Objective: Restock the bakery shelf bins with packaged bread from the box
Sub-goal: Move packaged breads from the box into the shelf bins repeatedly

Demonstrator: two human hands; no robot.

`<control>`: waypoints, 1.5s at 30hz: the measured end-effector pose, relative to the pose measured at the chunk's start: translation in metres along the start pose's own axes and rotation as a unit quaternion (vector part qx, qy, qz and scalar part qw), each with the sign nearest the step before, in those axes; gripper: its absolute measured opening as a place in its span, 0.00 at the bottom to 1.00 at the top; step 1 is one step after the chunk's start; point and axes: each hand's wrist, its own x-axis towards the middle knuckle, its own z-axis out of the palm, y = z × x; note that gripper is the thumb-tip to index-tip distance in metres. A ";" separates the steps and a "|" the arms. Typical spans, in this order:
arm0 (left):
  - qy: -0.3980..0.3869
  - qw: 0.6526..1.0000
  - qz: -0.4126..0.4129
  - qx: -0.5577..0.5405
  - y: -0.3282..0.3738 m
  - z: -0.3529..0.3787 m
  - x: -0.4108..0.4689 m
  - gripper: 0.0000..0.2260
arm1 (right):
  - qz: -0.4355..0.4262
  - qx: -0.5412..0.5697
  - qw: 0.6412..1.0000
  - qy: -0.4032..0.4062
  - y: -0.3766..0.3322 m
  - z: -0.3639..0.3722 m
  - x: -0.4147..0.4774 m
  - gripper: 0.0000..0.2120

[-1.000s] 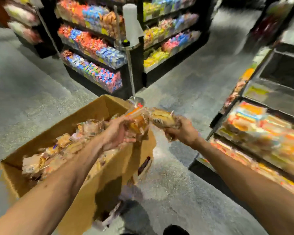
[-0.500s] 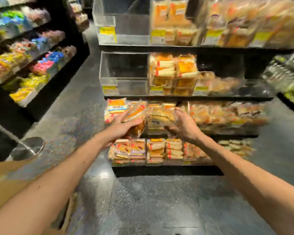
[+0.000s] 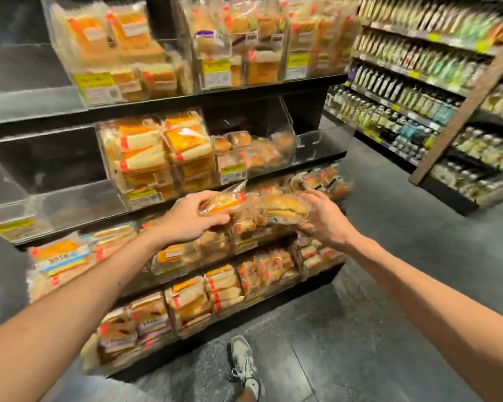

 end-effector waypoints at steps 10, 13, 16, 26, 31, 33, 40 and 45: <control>0.041 0.999 -0.004 -0.019 0.002 -0.010 0.193 0.26 | 0.050 -0.018 0.999 0.009 0.061 -0.055 0.161 0.30; 0.073 0.994 -0.040 -0.064 0.005 -0.016 0.245 0.20 | 0.054 -0.006 0.998 0.026 0.075 -0.073 0.207 0.28; 0.099 0.985 -0.067 -0.122 0.008 -0.017 0.290 0.18 | 0.056 0.000 0.998 0.028 0.091 -0.089 0.238 0.27; 0.196 0.910 -0.215 -0.295 0.015 0.021 0.403 0.09 | -0.036 -0.023 0.999 0.004 0.174 -0.143 0.344 0.31; 0.237 0.833 -0.342 -0.365 0.020 0.047 0.440 0.07 | -0.108 -0.028 0.992 -0.051 0.225 -0.158 0.402 0.32; 0.247 0.821 -0.370 -0.357 0.021 0.056 0.454 0.10 | -0.124 -0.022 0.989 -0.077 0.240 -0.162 0.416 0.33; 0.217 0.864 -0.363 -0.273 0.027 0.083 0.506 0.16 | -0.156 -0.003 0.981 -0.114 0.262 -0.161 0.449 0.32; 0.155 0.913 -0.372 -0.069 0.013 0.082 0.530 0.20 | -0.126 0.008 0.985 -0.119 0.268 -0.150 0.454 0.32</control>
